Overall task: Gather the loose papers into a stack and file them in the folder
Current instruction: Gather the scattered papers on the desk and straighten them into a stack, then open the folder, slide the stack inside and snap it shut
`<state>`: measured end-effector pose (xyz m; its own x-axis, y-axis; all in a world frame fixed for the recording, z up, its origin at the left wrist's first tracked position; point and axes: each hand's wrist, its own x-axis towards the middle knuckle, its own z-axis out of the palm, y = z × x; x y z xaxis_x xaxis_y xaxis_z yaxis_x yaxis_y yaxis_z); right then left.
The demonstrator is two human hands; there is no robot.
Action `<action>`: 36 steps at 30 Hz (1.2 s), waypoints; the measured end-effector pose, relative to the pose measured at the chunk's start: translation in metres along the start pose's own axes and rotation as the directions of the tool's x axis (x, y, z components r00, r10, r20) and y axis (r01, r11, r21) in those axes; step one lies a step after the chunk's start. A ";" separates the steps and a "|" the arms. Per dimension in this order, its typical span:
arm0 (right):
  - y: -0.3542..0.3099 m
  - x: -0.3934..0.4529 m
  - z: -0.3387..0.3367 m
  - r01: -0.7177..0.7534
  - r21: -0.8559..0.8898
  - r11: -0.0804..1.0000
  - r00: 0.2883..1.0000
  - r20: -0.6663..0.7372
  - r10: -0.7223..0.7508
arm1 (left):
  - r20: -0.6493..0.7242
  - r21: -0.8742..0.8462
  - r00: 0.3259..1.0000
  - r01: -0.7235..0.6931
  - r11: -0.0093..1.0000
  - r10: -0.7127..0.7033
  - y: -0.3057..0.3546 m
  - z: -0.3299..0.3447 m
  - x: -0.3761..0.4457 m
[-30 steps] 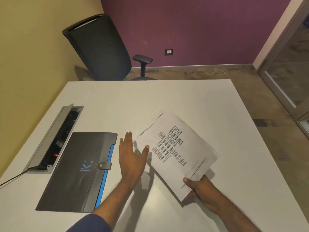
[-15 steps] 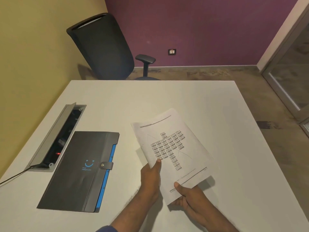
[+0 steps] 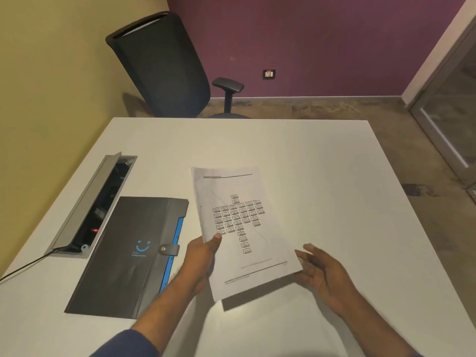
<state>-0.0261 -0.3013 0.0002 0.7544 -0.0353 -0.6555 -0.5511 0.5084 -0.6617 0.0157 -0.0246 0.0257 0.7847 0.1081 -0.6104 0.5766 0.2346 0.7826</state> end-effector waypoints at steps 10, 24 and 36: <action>-0.015 0.006 0.051 -0.124 -0.118 0.985 0.951 0.269 0.152 | 0.287 0.084 0.952 0.087 0.993 -0.107 0.017 -0.031 -0.007; 0.008 0.002 0.072 -0.018 -0.384 0.923 0.997 0.059 0.044 | 0.112 0.383 0.978 0.121 0.916 -0.176 0.006 -0.053 0.021; 0.019 0.003 0.061 -0.027 -0.350 0.936 0.995 -0.103 -0.010 | -0.294 0.931 0.898 0.190 0.312 0.327 -0.013 -0.129 0.057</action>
<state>-0.0131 -0.2394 0.0079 0.7191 -0.1292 -0.6828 -0.6611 0.1757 -0.7295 0.0237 0.1028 -0.0347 0.8266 0.4575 -0.3278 0.5414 -0.8053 0.2414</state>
